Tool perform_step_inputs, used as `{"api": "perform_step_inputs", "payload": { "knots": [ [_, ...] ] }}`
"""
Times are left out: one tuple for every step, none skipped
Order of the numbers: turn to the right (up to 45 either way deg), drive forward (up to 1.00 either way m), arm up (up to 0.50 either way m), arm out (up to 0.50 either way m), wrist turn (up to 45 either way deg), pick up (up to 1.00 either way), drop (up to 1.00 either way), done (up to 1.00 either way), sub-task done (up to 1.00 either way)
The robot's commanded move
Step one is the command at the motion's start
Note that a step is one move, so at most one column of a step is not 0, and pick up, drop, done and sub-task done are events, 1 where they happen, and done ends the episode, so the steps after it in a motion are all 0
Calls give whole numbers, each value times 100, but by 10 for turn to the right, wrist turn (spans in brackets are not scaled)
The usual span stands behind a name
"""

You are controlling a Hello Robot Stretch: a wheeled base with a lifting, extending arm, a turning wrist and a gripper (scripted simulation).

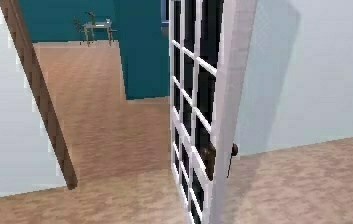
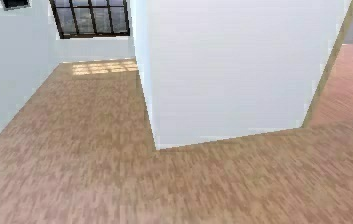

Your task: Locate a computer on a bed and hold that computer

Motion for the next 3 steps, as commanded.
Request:
{"api": "perform_step_inputs", "payload": {
  "knots": [
    [0,5,0,0,0,0,0,0,0],
    [-330,0,0,0,0,0,0,0,0],
    [0,45,0,0,0,0,0,0,0]
  ]
}}
